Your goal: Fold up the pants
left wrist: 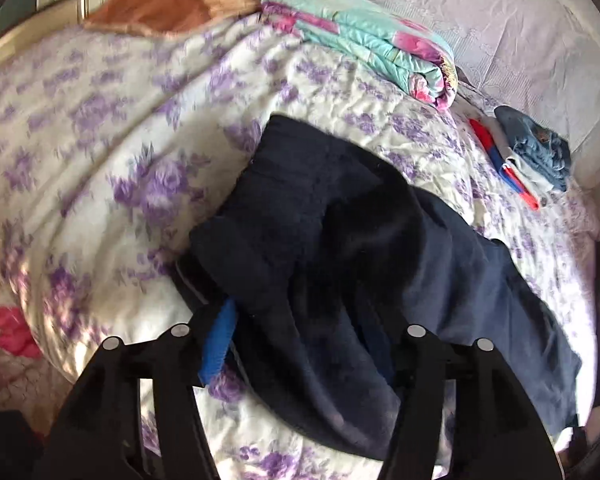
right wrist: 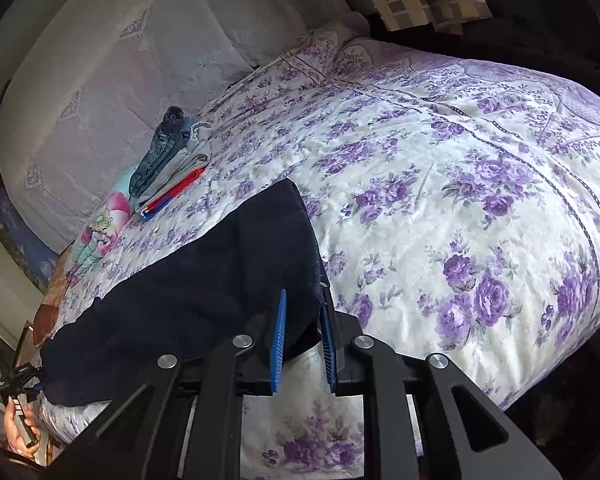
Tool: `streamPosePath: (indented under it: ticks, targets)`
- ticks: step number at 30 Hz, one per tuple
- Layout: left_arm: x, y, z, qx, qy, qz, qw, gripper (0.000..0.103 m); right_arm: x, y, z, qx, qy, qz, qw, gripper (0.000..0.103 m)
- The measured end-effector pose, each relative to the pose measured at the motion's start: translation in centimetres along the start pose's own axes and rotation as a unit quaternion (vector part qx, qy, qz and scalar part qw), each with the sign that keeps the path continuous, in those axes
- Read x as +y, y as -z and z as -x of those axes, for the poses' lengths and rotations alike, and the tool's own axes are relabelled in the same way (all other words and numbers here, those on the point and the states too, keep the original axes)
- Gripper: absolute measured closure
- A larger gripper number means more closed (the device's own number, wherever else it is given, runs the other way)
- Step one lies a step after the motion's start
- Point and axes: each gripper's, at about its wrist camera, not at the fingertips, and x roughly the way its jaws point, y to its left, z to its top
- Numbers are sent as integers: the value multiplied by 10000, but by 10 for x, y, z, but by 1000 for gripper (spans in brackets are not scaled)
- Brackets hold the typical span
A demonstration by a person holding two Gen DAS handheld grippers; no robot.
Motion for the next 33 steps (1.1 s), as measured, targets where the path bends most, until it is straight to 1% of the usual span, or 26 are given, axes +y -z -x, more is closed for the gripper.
streamPosePath:
  ticks: [1,2,3,4,6,8,10,12,14,16,17,18,19,20,21,22,23,24,25,26,27,29,30,31,32,33]
  targets:
    - [2,-2,3,-136,-28,35,9999,86,1,0,0,7,10,33,10000,86]
    - [13,-6,7,-207,250,266,9991,88,2,-1,2,-6,9,80,10000,87]
    - [24,-9,12,-257,443,524,9973,88,3,-2,5,-37,4,116,9999,88]
    - [30,-11,16,-317,505,583,9965,88,4,-3,9,-98,1,160,9998,88]
    - [32,-11,20,-440,386,476,9971,88,8,-5,17,-208,-40,223,9995,88]
    - [38,-9,9,-324,294,520,9977,88,10,-6,19,-204,-81,287,9993,88]
    - [39,-3,-5,-234,146,427,9987,88,8,-3,12,-58,-70,267,9996,88]
    - [33,0,-3,-376,-44,193,9991,87,3,2,4,110,-21,191,9998,87]
    - [35,0,-4,-404,-50,181,9990,86,1,5,0,163,31,219,9996,88]
    - [45,-5,-9,-306,139,381,9987,85,3,6,-4,180,65,384,9991,89]
    - [45,-7,-10,-277,152,395,9987,85,3,5,-4,178,54,397,9990,89]
    - [42,-6,-9,-297,77,318,9990,85,3,5,-3,172,37,376,9991,89]
    - [33,-3,-5,-346,-104,90,9993,84,2,5,0,134,0,347,9993,87]
    - [26,1,-1,-359,-197,-88,9991,81,1,5,5,78,-7,274,9996,80]
    - [23,4,3,-335,-215,-171,9991,78,-2,6,12,-35,-28,115,9999,46]
    - [20,10,12,-244,-234,-237,9991,67,-5,7,20,-137,-22,-66,9999,30]
    - [20,14,21,-215,-236,-241,9992,59,-6,9,28,-270,-7,-209,9994,24]
    - [20,19,36,-252,-213,-230,9992,58,-6,12,33,-328,-64,-286,9990,24]
    - [19,22,48,-304,-184,-222,9991,58,-4,13,31,-207,-133,-274,9993,24]
    - [14,26,69,-449,-103,-238,9987,58,-1,16,26,-34,-162,-262,9995,29]
    - [7,30,82,-597,-16,-308,9977,56,1,19,21,68,-180,-228,9996,40]
    - [-26,40,102,-860,243,-776,9930,43,6,24,4,275,-243,-172,9992,58]
    - [-47,46,102,-887,459,-1034,9896,39,5,25,-5,329,-282,-242,9988,58]
    - [-70,54,98,-853,706,-1299,9853,32,3,25,-7,267,-337,-337,9985,58]
    - [-93,61,87,-785,860,-1567,9808,29,0,24,-9,240,-395,-474,9978,60]
    - [-114,69,70,-674,925,-1772,9775,29,-3,23,-9,236,-468,-680,9963,64]
